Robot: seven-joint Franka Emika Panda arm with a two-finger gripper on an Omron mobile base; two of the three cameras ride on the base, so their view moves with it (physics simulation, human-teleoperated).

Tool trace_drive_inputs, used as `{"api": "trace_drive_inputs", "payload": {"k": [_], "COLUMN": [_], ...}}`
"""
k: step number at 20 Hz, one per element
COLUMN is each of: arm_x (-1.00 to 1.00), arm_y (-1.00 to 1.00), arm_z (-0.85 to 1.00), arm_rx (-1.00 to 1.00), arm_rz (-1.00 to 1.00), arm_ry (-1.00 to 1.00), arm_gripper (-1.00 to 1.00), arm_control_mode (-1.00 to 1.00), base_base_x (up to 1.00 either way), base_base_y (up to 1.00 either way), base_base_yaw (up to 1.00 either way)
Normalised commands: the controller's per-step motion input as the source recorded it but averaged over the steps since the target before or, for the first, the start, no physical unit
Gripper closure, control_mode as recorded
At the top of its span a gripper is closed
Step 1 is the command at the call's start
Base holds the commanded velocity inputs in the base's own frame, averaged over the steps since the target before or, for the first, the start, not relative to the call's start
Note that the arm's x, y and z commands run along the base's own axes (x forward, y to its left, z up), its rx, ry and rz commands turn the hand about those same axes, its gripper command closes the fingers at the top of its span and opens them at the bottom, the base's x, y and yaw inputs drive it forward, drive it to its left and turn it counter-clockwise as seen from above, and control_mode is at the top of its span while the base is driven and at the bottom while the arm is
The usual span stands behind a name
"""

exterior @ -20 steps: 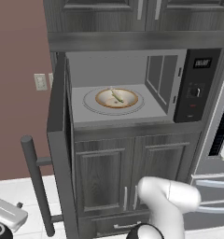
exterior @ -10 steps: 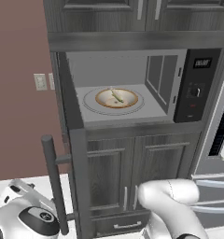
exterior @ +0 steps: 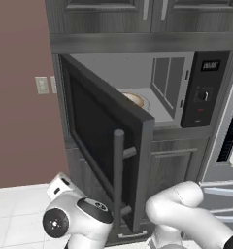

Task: Remove the tangerine from the bowl and place it on the small plate. Then place the bowl with only the fish in the microwave, close the door, and press the start button to microwave the fish.

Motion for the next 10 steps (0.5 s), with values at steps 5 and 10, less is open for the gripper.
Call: {"api": "trace_drive_inputs", "payload": {"k": [5, 10], "arm_x": [0.37, 0.52], "arm_y": [-1.00, -1.00], "arm_z": [0.00, 0.00], "arm_rx": [0.15, 0.15], "arm_rz": [-0.05, -0.07], "arm_ry": [0.00, 0.00], "arm_gripper": [-1.00, -1.00], "arm_control_mode": [-1.00, -1.00], "base_base_x": [0.00, 0.00], "base_base_y": [0.00, 0.00], "base_base_yaw": [0.00, 0.00]}}
